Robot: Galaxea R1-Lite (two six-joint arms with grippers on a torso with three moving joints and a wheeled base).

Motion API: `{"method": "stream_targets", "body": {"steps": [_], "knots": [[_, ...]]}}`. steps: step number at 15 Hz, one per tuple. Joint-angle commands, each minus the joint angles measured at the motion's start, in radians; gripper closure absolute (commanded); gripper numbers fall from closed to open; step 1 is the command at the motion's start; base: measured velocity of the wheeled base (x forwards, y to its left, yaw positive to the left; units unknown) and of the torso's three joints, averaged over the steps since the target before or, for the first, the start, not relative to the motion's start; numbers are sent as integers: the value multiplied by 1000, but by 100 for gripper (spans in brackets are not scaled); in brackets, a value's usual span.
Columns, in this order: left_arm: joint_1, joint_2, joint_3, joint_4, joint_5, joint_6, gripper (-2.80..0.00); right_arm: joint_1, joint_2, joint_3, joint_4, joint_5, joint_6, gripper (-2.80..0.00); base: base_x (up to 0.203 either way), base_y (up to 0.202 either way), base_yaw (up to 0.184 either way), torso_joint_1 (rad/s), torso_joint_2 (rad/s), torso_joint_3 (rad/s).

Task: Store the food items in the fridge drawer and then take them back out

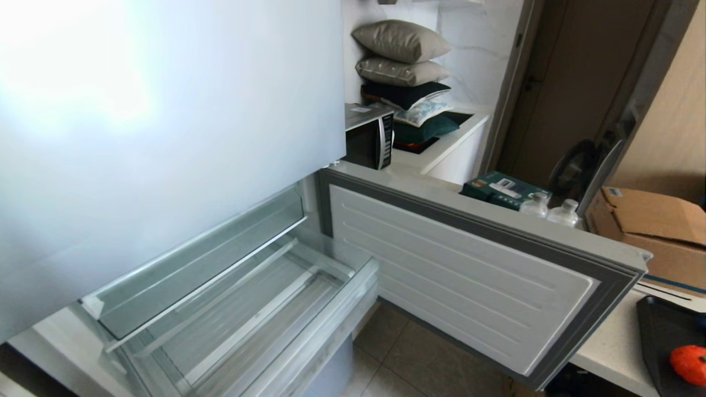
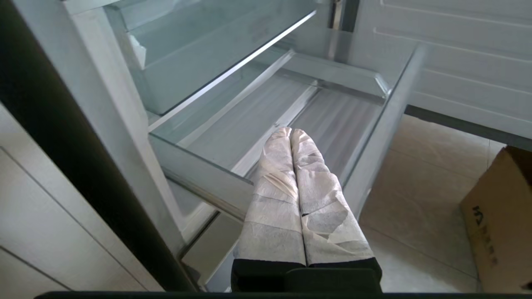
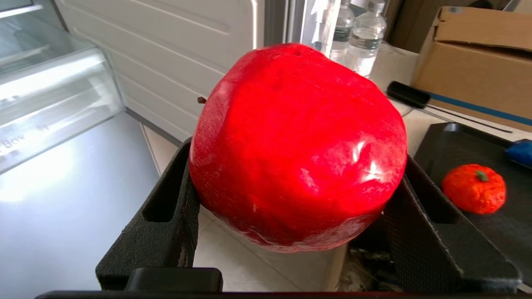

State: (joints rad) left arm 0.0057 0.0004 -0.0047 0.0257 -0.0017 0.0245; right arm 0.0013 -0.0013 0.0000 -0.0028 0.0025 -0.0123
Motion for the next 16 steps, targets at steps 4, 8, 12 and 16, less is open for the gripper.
{"method": "stream_targets", "body": {"steps": [4,8,12,16], "knots": [[0,0,0,0,0,0,0,0,35,-44,2,-10,-20,0,0,0,0,0,0,0],[0,0,0,0,0,0,0,-57,287,-226,5,-95,155,0,0,0,0,0,0,0],[0,0,0,0,0,0,0,-394,512,-300,2,-103,329,0,0,0,0,0,0,0],[0,0,0,0,0,0,0,-724,789,-310,-57,65,396,0,0,0,0,0,0,0]]}}
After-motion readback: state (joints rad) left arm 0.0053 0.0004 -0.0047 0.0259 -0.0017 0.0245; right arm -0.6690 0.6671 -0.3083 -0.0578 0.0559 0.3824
